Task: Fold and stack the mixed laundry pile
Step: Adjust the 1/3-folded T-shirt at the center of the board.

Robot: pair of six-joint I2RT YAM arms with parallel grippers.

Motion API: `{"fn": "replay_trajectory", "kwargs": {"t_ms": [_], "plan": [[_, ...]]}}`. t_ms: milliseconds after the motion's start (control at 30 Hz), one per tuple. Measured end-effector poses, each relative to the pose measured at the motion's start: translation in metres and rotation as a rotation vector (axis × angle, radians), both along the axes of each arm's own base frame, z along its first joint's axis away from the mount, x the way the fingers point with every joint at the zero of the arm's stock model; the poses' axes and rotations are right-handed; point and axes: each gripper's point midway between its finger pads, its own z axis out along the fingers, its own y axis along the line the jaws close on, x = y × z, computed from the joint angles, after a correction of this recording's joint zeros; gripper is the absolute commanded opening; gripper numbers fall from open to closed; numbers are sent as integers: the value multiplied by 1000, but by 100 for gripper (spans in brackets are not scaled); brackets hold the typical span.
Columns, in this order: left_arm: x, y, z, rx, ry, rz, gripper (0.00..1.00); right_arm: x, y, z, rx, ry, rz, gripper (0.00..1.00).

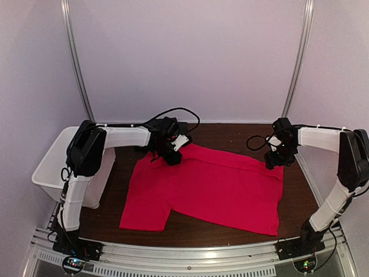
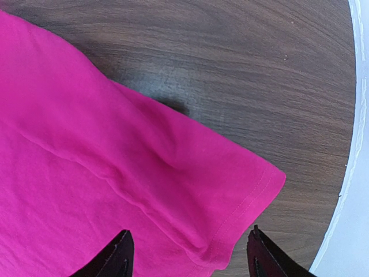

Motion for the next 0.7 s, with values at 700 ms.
{"fn": "replay_trajectory", "kwargs": {"t_ms": [700], "plan": [[17, 14, -6, 22, 7, 35, 34, 0, 0, 0, 0, -1, -2, 68]]}}
